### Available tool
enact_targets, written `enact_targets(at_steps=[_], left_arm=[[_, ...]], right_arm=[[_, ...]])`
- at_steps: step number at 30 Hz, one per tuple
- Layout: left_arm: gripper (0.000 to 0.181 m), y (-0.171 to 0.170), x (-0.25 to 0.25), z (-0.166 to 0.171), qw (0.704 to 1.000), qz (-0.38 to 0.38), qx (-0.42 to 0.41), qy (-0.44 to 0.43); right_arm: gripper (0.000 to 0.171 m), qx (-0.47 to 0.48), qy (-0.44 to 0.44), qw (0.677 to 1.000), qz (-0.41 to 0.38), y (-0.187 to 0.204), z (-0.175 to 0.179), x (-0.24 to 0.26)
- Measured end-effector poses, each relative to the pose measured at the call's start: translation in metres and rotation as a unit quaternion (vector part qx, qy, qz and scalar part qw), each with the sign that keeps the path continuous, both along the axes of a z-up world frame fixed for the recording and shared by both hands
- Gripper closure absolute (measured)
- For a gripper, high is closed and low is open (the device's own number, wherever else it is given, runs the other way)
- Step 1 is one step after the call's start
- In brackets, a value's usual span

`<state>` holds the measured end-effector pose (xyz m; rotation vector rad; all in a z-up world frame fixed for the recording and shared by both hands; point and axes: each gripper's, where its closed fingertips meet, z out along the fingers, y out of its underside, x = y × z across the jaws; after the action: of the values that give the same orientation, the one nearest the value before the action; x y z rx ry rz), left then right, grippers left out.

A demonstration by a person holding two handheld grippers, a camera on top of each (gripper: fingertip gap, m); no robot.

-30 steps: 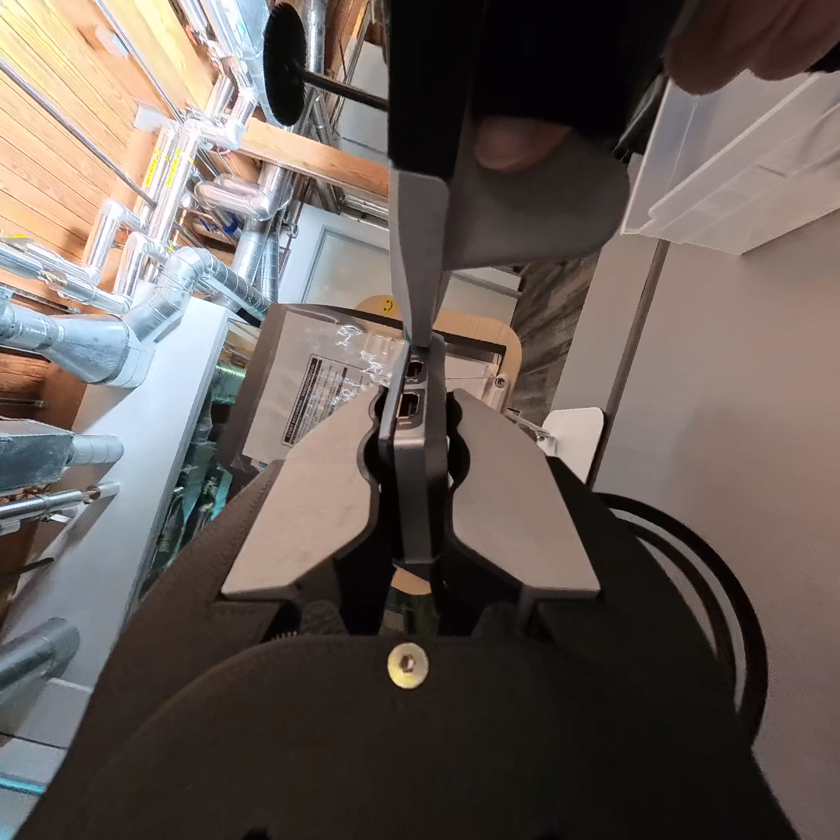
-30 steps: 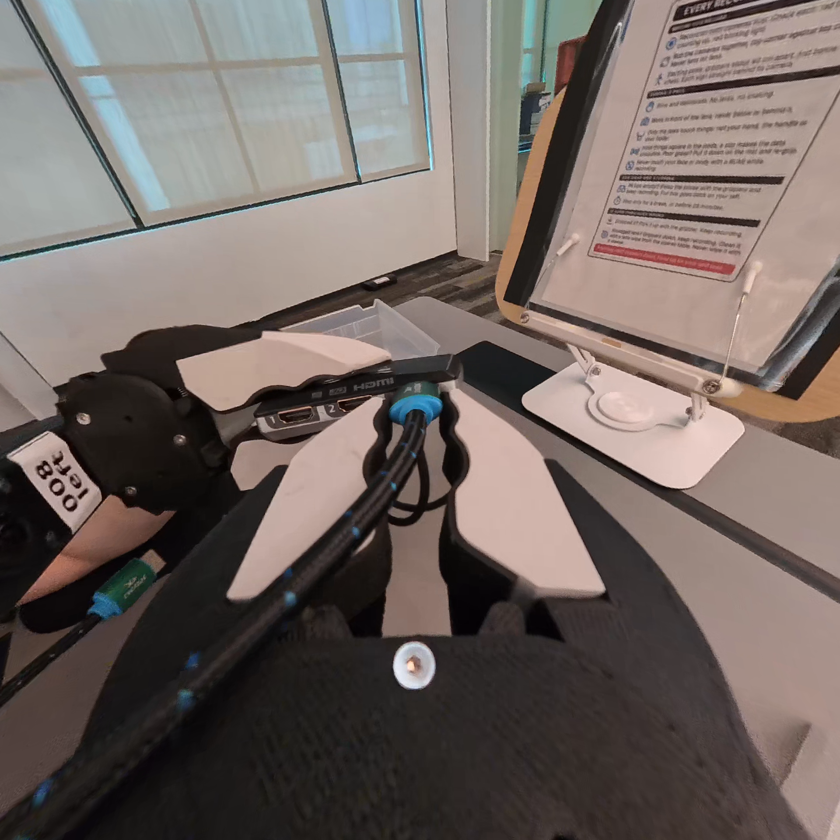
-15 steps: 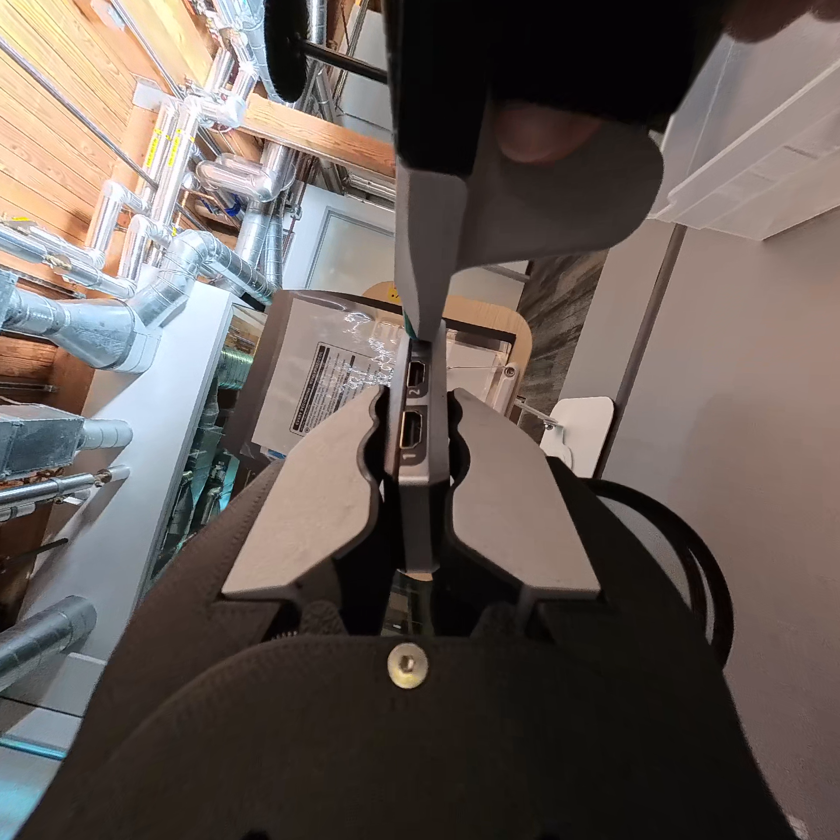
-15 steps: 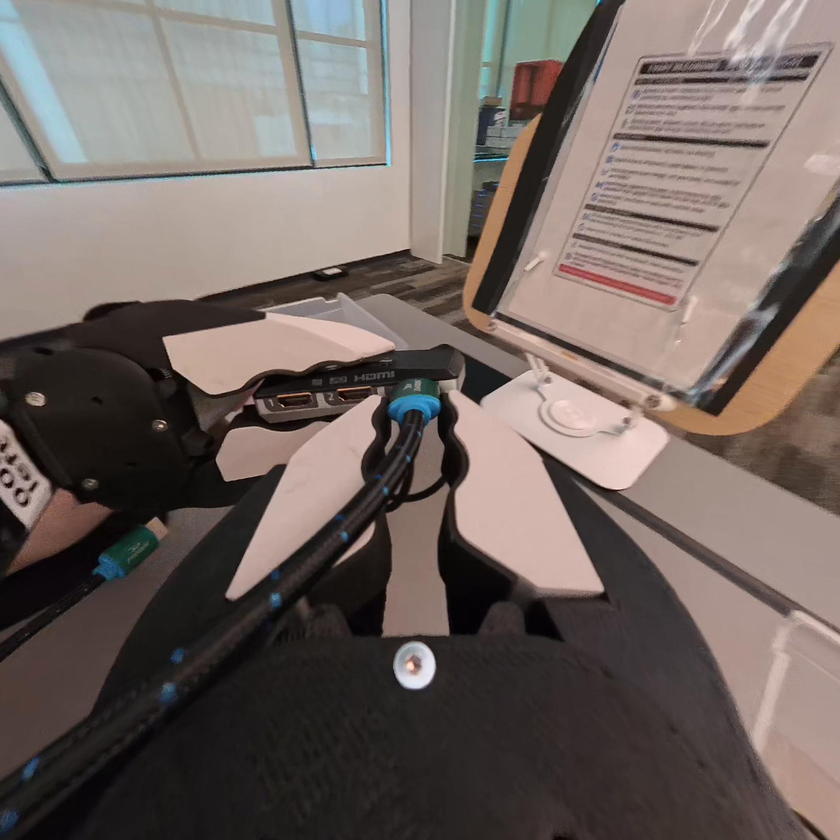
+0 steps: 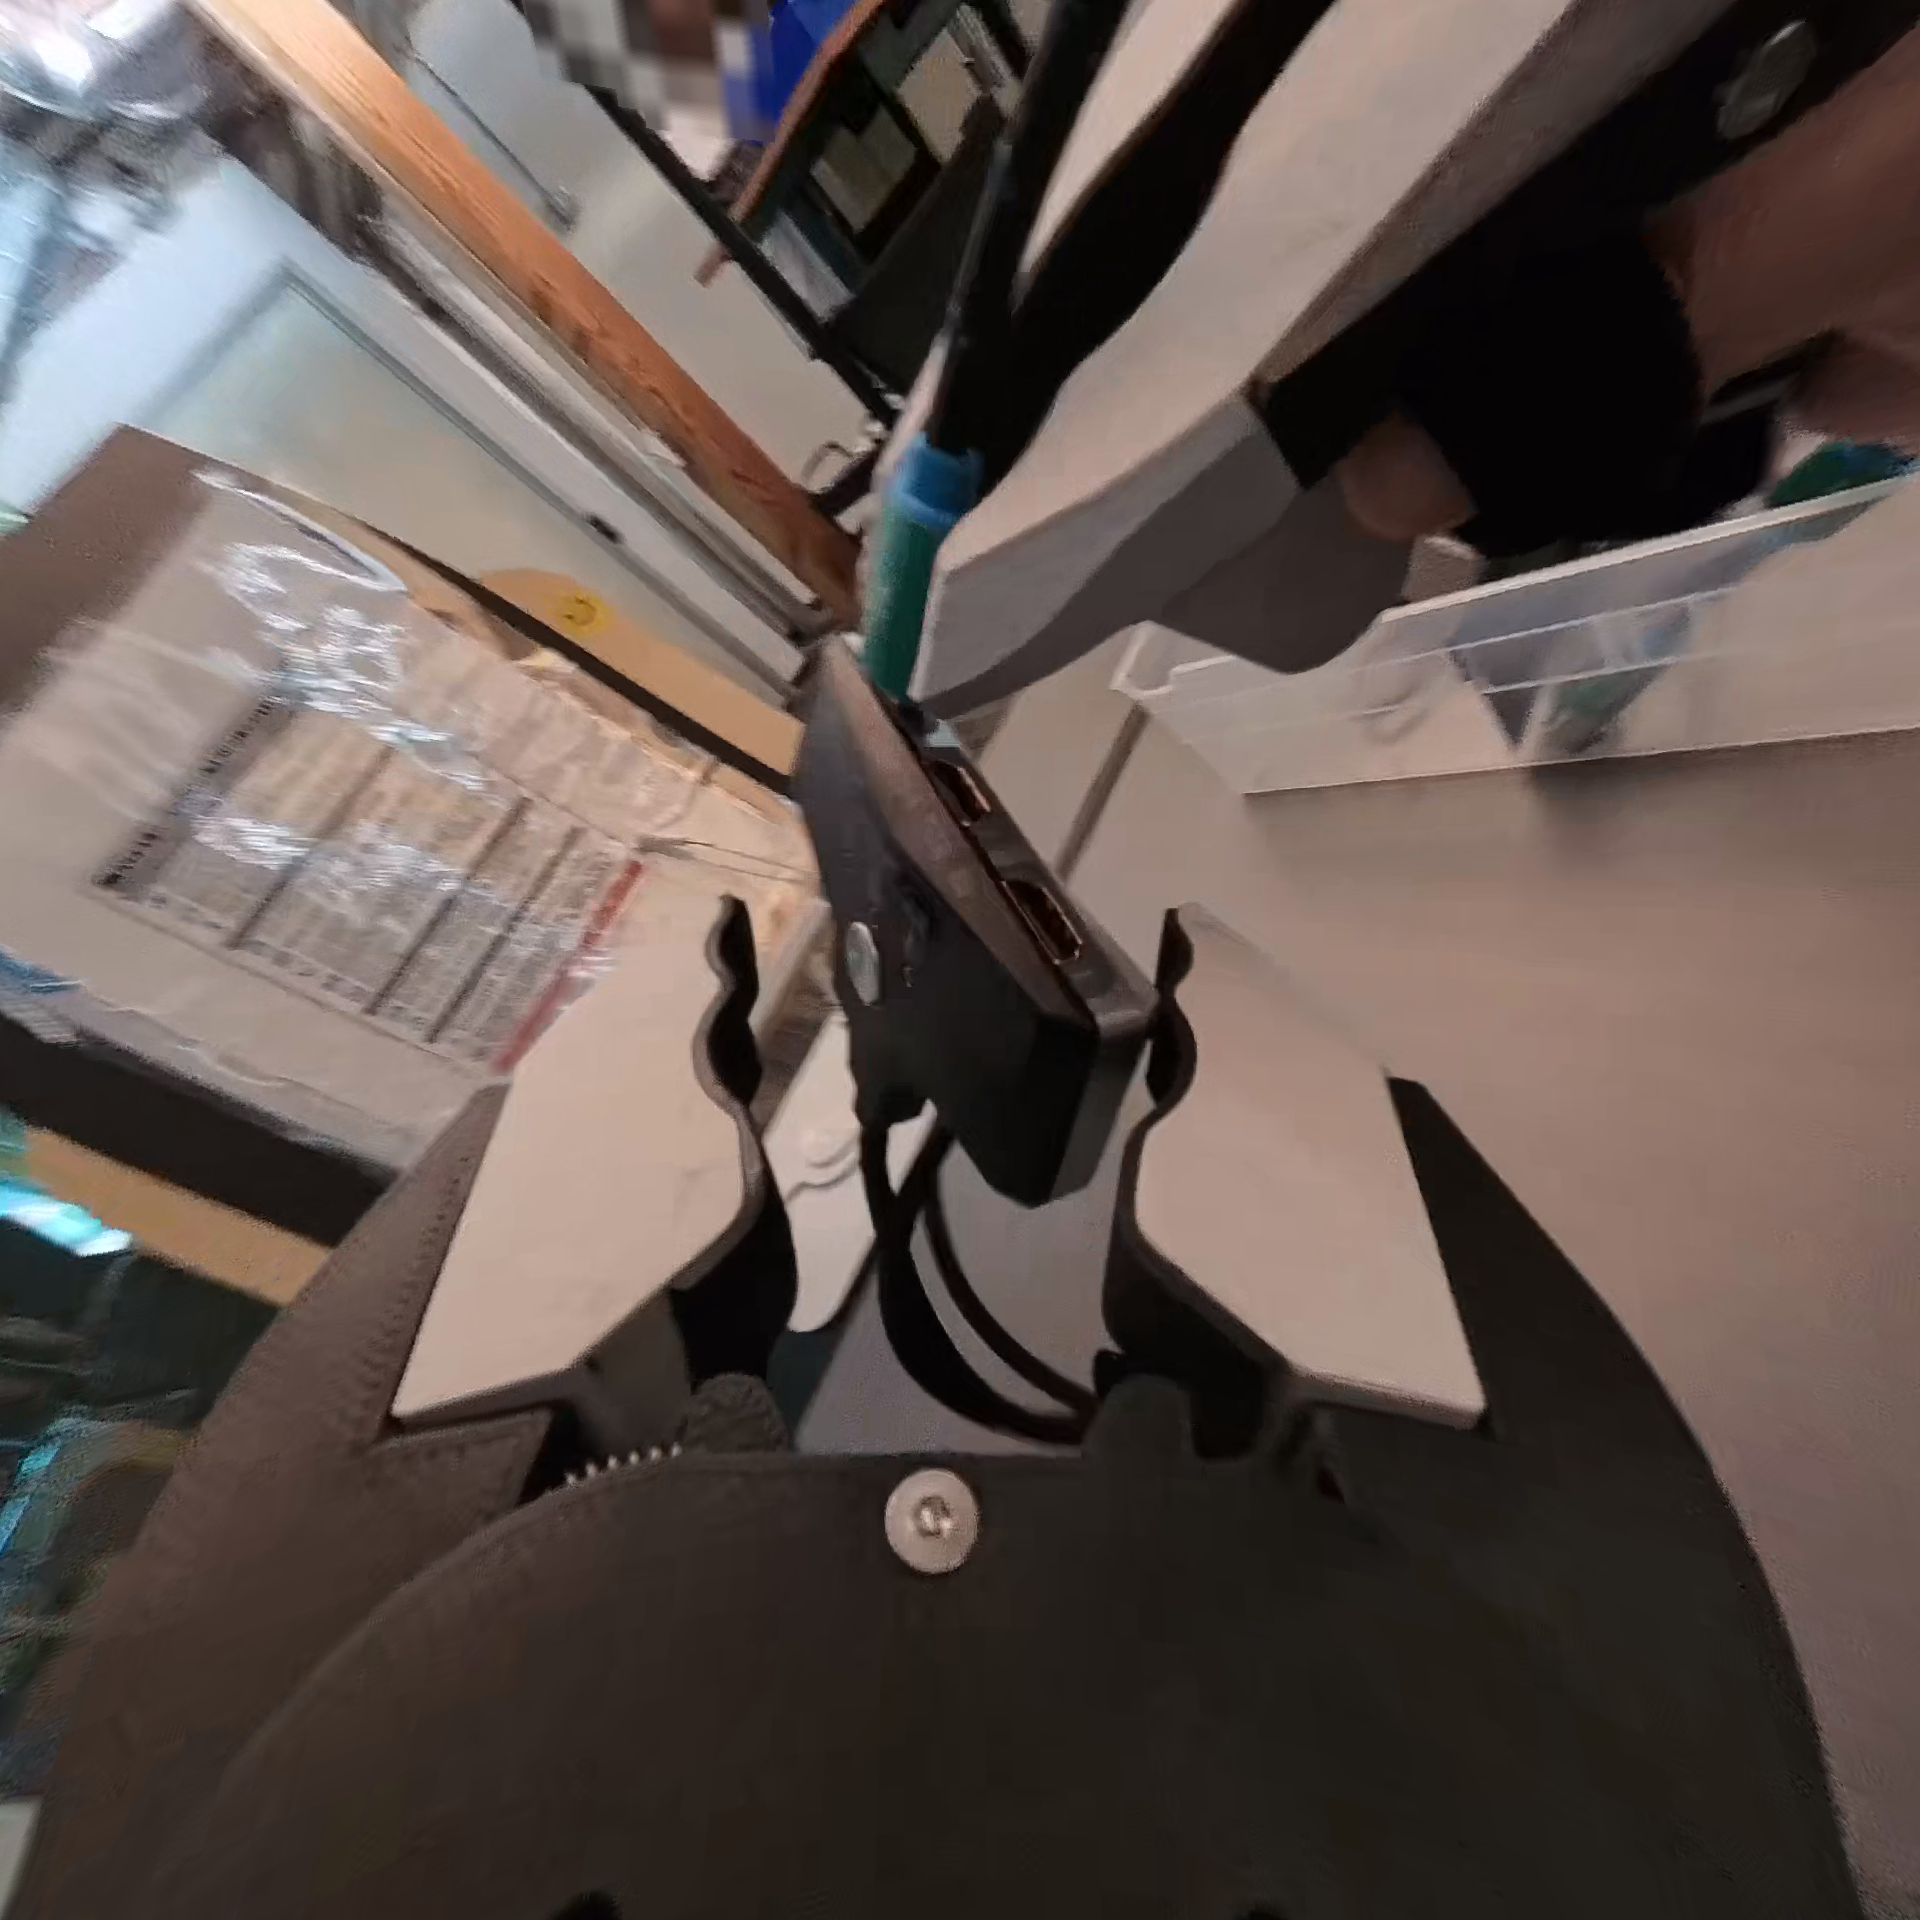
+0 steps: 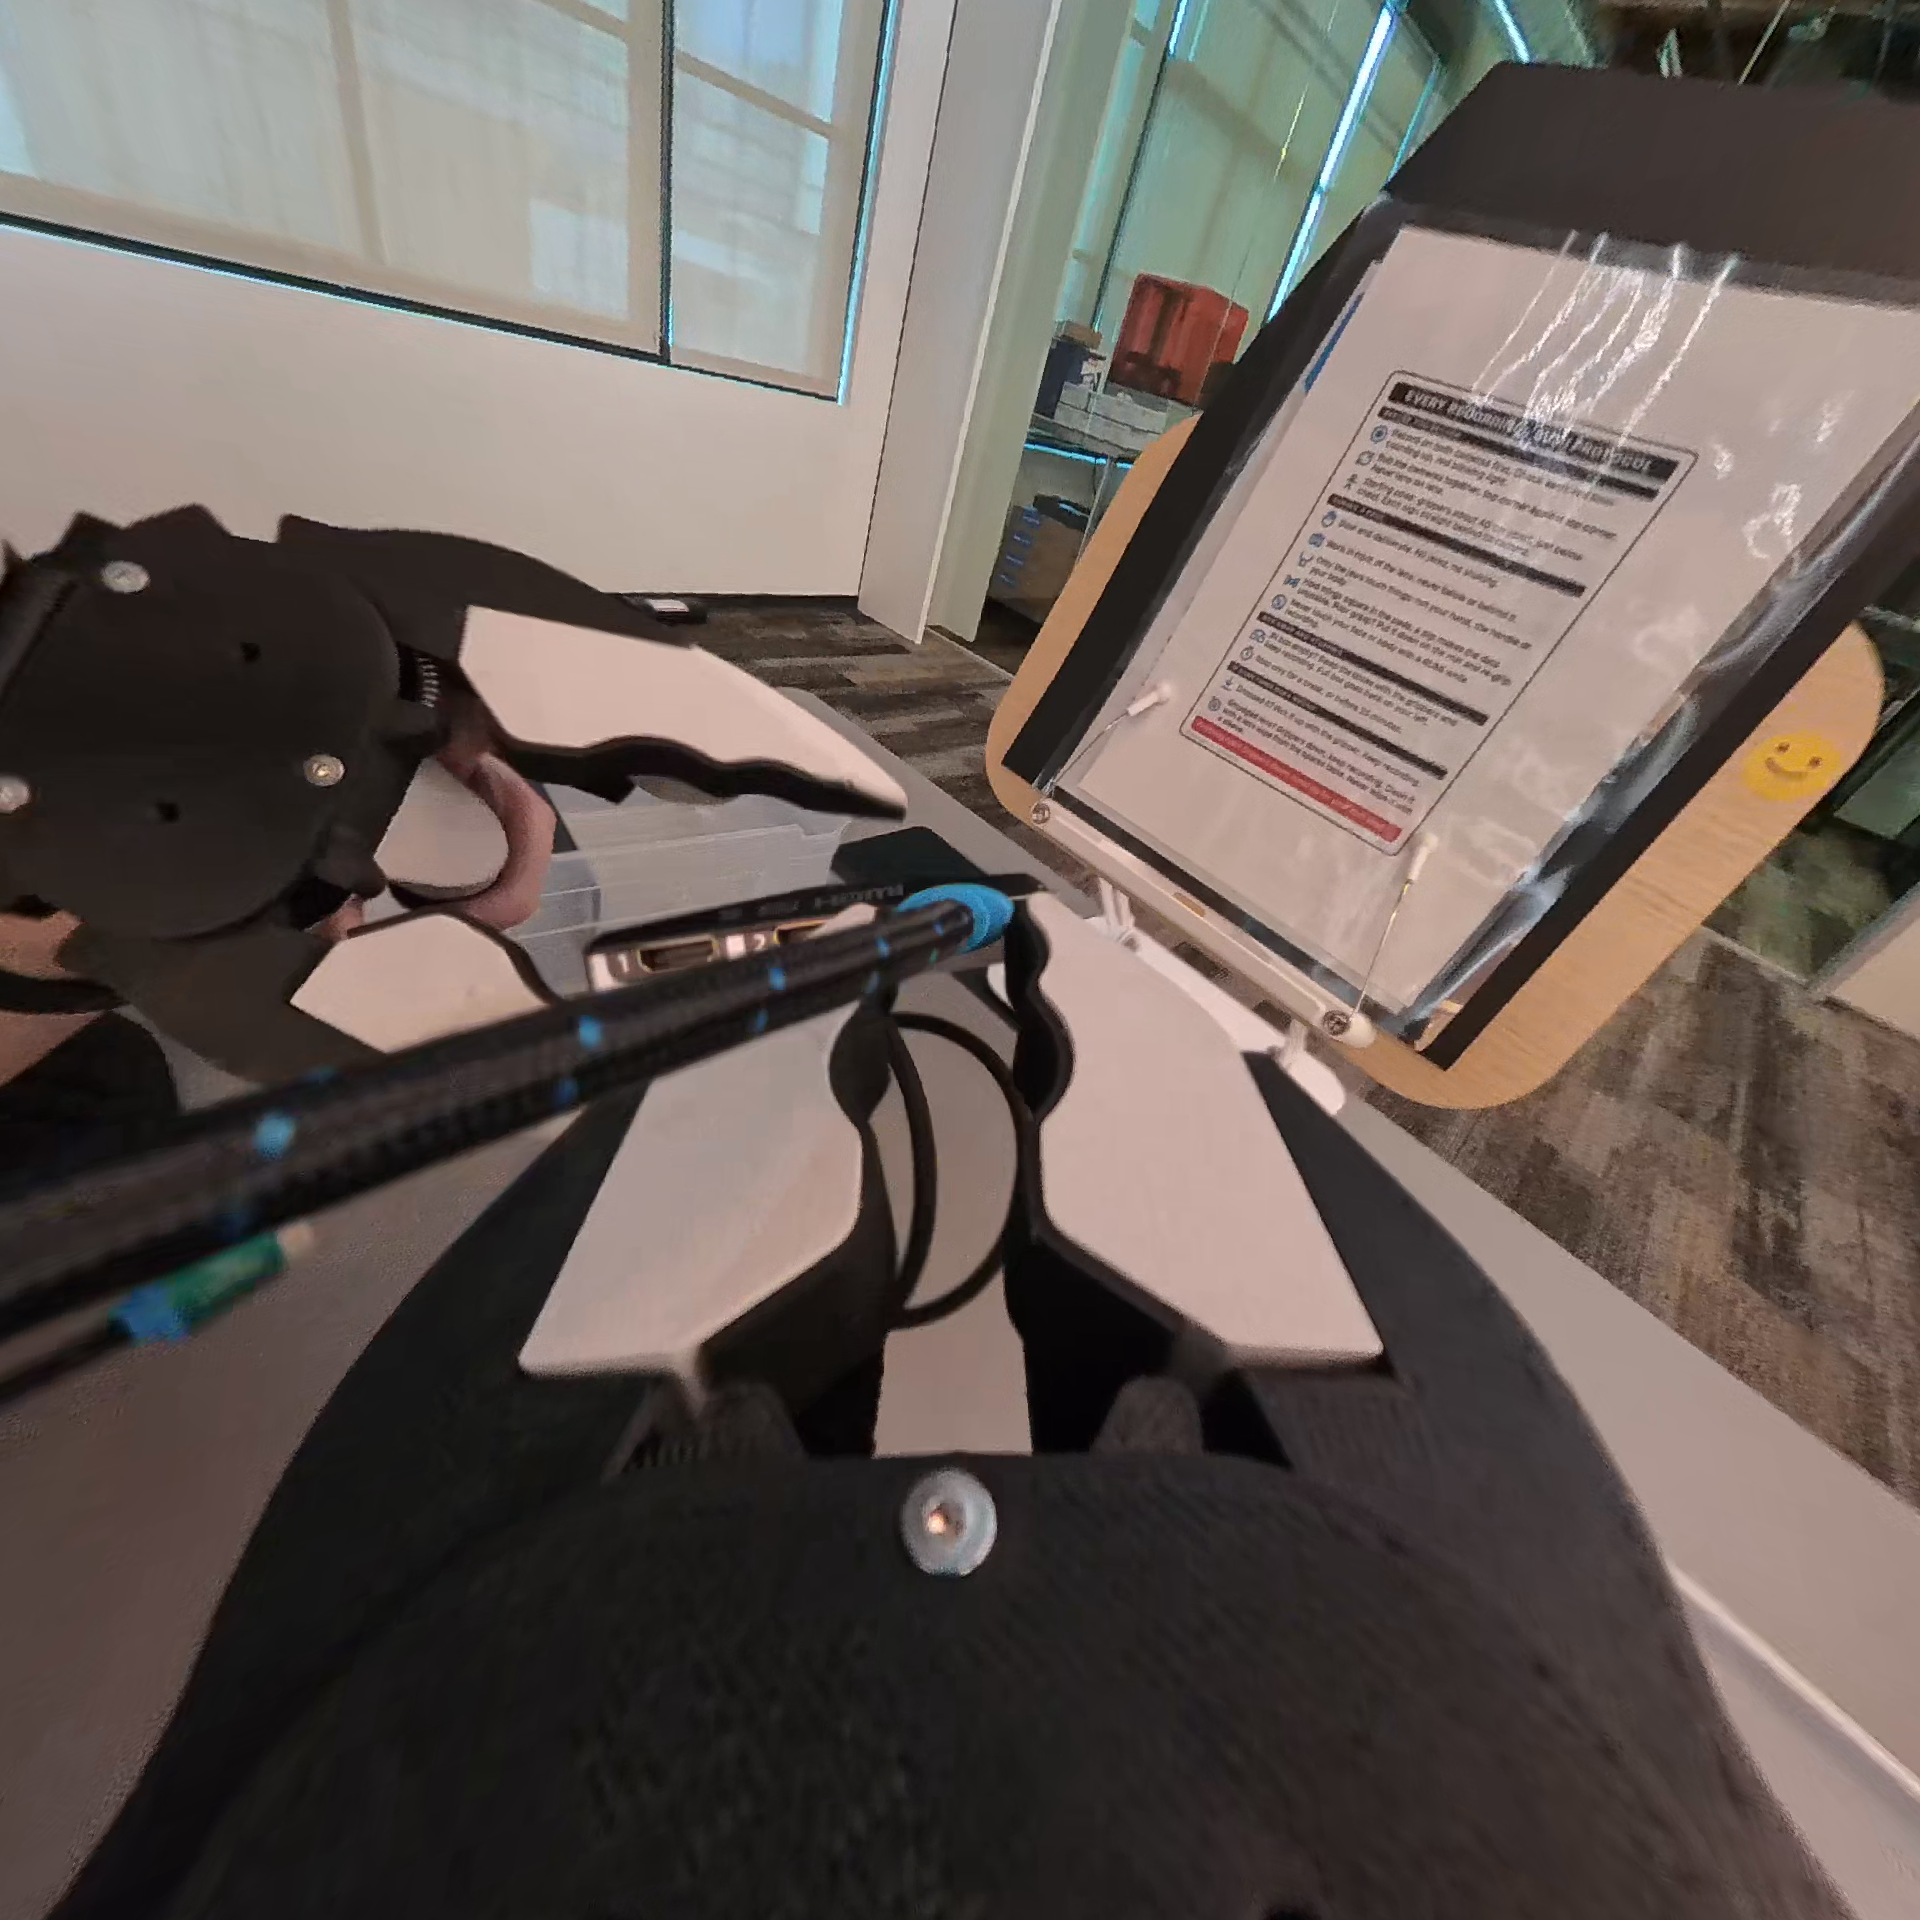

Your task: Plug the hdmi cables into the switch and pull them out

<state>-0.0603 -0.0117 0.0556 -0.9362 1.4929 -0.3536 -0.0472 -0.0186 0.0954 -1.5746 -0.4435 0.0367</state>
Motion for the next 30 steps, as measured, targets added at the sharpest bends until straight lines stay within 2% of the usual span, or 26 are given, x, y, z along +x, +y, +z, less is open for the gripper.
enact_targets(at_steps=[4,7,11,12,16,19,22,25,30], left_arm=[[0.077,-0.013,0.002,-0.015,0.989,-0.071,-0.119,0.044],[0.083,-0.020,-0.009,-0.017,0.970,-0.152,-0.180,0.060],[0.087,0.006,-0.018,-0.028,0.978,-0.153,-0.126,0.065],[0.100,0.008,-0.018,-0.032,0.980,-0.148,-0.112,0.069],[0.126,-0.007,-0.014,-0.048,0.978,-0.174,-0.054,0.101],[0.145,-0.021,-0.010,-0.059,0.974,-0.198,-0.021,0.109],[0.146,-0.021,-0.008,-0.064,0.971,-0.192,-0.038,0.139],[0.147,-0.017,-0.008,-0.067,0.972,-0.173,-0.014,0.156],[0.147,-0.018,-0.012,-0.074,0.966,-0.170,-0.025,0.191]], right_arm=[[0.151,0.029,-0.075,0.997,-0.017,0.002,-0.003,0.006],[0.151,0.031,-0.077,0.996,0.012,-0.001,-0.005,0.004],[0.151,0.016,-0.079,0.993,0.091,-0.013,-0.004,-0.007],[0.151,0.013,-0.087,0.989,0.117,-0.018,-0.004,-0.013],[0.150,0.000,-0.085,0.977,0.198,-0.034,-0.007,-0.031],[0.150,0.002,-0.095,0.970,0.222,-0.037,-0.012,-0.037],[0.150,-0.010,-0.071,0.970,0.231,-0.038,-0.016,-0.030],[0.144,-0.029,-0.045,0.966,0.253,-0.041,-0.020,-0.029],[0.149,-0.029,-0.118,0.969,0.214,-0.038,-0.029,-0.025]])
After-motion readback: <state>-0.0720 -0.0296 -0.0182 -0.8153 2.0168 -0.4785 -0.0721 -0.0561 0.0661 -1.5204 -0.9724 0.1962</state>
